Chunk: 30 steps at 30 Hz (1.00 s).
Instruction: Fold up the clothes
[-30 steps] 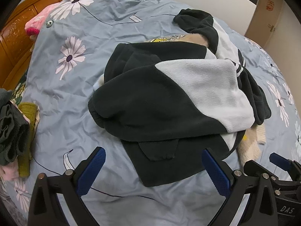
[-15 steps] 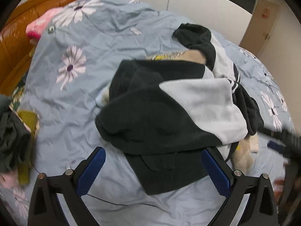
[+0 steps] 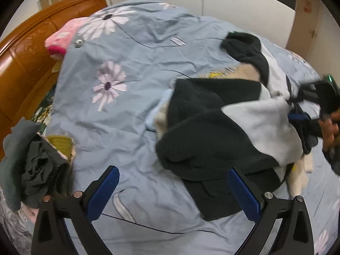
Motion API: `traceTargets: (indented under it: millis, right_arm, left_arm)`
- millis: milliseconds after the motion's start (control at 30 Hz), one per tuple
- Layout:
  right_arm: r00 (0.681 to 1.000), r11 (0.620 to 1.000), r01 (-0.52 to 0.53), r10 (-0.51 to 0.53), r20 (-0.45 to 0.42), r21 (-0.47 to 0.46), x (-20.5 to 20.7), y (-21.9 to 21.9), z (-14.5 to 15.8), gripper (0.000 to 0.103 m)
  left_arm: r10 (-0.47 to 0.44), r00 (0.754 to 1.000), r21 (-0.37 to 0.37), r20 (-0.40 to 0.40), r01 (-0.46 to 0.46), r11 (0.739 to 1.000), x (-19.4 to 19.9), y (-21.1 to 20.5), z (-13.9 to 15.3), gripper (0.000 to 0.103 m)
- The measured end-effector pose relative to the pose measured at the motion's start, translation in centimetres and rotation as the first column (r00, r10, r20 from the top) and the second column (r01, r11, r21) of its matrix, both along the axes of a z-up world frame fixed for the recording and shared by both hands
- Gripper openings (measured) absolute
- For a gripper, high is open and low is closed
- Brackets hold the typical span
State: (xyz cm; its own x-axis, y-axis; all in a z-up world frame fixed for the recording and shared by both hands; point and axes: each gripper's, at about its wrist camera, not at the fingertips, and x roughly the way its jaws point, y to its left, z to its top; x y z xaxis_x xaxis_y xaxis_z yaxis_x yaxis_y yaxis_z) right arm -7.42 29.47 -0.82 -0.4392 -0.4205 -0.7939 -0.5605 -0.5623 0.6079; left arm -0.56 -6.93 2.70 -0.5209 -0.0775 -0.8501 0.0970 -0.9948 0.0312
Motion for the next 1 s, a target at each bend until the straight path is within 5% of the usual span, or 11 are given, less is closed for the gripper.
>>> traceTargets:
  millis: [33, 267, 467, 733, 900, 1000]
  right_arm:
    - [1.000, 1.000, -0.013, 0.013, -0.008, 0.015, 0.7, -0.1, 0.4, 0.006]
    - [0.995, 0.992, -0.081, 0.086, -0.047, 0.095, 7.8, 0.6, 4.0, 0.006]
    - [0.998, 0.983, -0.052, 0.060, -0.038, 0.174, 17.9, 4.3, 5.8, 0.005]
    - [0.973, 0.937, 0.108, -0.169, 0.160, 0.332, 26.3, 12.2, 1.5, 0.005]
    - [0.956, 0.951, 0.168, -0.222, 0.191, 0.260, 28.1, 13.6, -0.7, 0.005]
    - [0.965, 0.954, 0.147, -0.197, 0.176, 0.260, 27.9, 13.4, -0.2, 0.005]
  left_arm:
    - [0.013, 1.000, -0.005, -0.002, -0.013, 1.000, 0.1, -0.4, 0.1, 0.103]
    - [0.028, 1.000, 0.060, -0.007, -0.028, 0.998, 1.0, -1.8, 1.6, 0.103]
    - [-0.092, 0.995, 0.124, -0.028, 0.094, 0.988, -0.4, 0.7, 4.0, 0.103]
    - [-0.234, 0.972, 0.304, -0.033, 0.233, 0.924, -9.4, 7.3, 5.3, 0.103]
    - [-0.302, 0.953, 0.413, 0.010, 0.271, 0.869, -16.7, 13.6, 2.7, 0.102]
    - [-0.349, 0.936, 0.419, 0.052, 0.297, 0.858, -20.4, 17.6, -0.2, 0.101]
